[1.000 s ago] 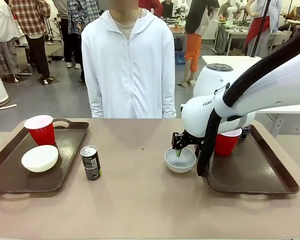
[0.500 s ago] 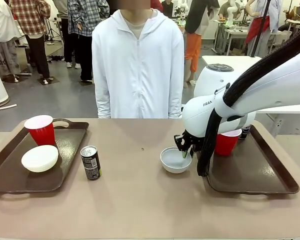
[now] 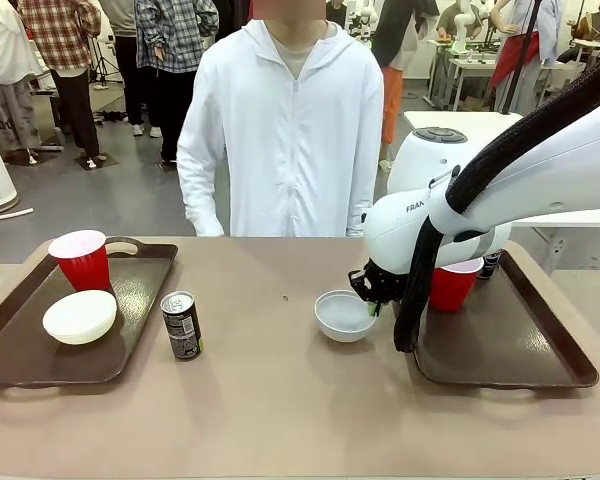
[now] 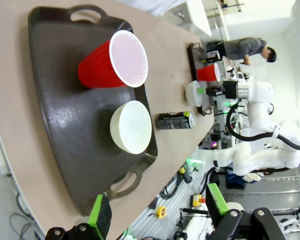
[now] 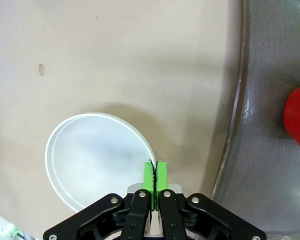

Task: Prepare tableware on both trays.
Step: Pick up a Picnic Bowl from the table and place it on a Handle tray.

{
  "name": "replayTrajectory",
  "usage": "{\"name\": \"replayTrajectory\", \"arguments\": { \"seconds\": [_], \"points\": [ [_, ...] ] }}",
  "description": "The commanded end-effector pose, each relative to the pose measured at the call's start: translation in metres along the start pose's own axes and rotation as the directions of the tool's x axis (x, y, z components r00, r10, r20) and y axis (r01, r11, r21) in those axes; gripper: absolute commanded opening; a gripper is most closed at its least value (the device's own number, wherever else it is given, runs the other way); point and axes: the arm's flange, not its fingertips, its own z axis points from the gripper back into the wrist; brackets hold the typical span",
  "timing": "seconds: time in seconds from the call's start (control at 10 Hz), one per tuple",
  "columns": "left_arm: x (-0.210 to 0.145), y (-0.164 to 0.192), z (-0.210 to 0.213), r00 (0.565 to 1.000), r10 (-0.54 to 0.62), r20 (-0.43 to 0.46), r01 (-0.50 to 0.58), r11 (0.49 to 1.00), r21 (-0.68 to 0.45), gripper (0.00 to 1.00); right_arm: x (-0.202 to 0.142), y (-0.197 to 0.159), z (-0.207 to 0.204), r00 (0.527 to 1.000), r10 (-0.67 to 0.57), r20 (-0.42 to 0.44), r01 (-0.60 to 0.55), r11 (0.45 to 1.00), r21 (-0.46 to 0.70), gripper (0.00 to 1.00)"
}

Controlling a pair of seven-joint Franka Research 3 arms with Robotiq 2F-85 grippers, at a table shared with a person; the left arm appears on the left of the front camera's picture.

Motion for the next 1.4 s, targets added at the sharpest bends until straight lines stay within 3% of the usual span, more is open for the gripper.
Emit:
{"name": "replayTrajectory", "arguments": {
  "seconds": [0.0, 0.2, 0.4, 0.9, 1.3],
  "points": [
    [-0.003, -0.002, -0.001, 1.000, 0.013, 0.002, -0.013, 1.000, 0.015, 1.00, -0.026, 0.005, 0.055, 0.998, 0.061, -0.022, -0.060, 0.997, 0.052, 0.00],
    [-0.003, -0.002, -0.001, 1.000, 0.013, 0.002, -0.013, 1.000, 0.015, 1.00, -0.056, -0.010, 0.125, 0.996, 0.087, -0.008, -0.086, 0.995, 0.040, 0.00],
    [-0.003, -0.002, -0.001, 1.000, 0.013, 0.002, -0.013, 1.000, 0.015, 1.00, -0.072, -0.046, 0.159, 0.999, 0.045, 0.004, -0.045, 0.999, -0.003, 0.00],
    [-0.003, -0.002, -0.001, 1.000, 0.013, 0.002, -0.013, 1.000, 0.015, 1.00, -0.083, -0.164, 0.141, 0.997, -0.075, -0.036, 0.074, 0.997, -0.012, 0.00],
    [-0.003, -0.002, -0.001, 1.000, 0.013, 0.002, -0.013, 1.000, 0.015, 1.00, -0.074, -0.188, 0.111, 0.988, -0.124, 0.093, 0.129, 0.990, -0.051, 0.00]
  ]
}}
